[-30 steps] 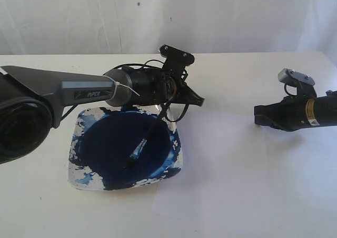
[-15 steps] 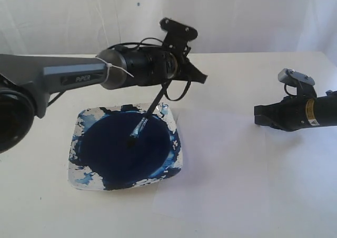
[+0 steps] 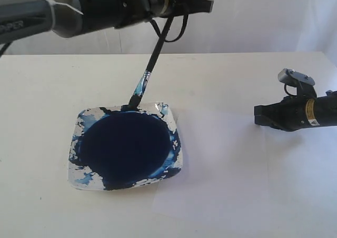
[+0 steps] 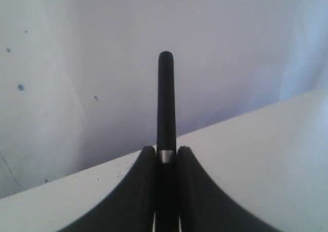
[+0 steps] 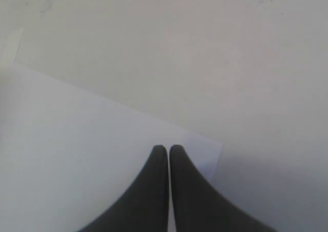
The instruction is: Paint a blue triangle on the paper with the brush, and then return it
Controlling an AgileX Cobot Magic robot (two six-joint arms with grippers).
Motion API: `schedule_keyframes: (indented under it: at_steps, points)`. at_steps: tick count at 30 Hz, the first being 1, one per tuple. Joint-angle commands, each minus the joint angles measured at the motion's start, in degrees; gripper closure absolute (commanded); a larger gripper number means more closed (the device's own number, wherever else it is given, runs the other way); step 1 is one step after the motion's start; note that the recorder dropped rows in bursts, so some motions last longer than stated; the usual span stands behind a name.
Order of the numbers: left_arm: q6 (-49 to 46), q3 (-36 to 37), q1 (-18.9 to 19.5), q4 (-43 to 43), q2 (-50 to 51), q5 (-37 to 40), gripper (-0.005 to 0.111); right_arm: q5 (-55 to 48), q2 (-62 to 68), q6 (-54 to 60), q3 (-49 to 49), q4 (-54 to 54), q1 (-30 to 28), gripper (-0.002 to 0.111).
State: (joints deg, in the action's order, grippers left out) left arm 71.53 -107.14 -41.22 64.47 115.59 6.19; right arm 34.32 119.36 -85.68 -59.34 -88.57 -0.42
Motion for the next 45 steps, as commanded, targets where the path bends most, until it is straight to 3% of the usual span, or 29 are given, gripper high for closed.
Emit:
schedule_keyframes:
  at_steps: [1,5,7,13,23,31,39,45]
  points:
    - [0.6,3.9,0.0,-0.1,-5.9,-4.4,0.107,-0.7,-0.5,0.5,0.0,0.1,-0.1,0.106]
    - [0.1,9.5,0.1,0.3,-10.1,-9.8,0.107,-0.7,-0.5,0.5,0.0,0.1,-0.1,0.106]
    - [-0.3,12.3,1.8,-1.4,-11.3,-18.5,0.107,-0.7,-0.5,0.5,0.0,0.1,-0.1,0.106]
    - [-13.4,20.3,7.5,-24.4,-11.8,-44.2,0.107,-0.7,-0.5,1.1,0.0,0.2,-0.1,0.106]
    - [-13.4,34.2,15.9,-28.5,-11.8,-76.2,0.107,-0.7,-0.5,1.1,0.0,0.2,-0.1,0.106]
    - [-18.4,46.0,18.6,-32.8,-12.0,-76.2,0.107,-0.7,-0.5,1.1,0.0,0.2,-0.1,0.106]
    - [-20.4,47.1,18.5,-30.0,-10.8,-76.2,0.107,-0.7,-0.5,1.1,0.0,0.2,-0.1,0.106]
    - [-20.4,46.9,16.2,-38.3,-5.5,-76.2,0.107,-0.7,-0.5,1.1,0.0,0.2,-0.1,0.106]
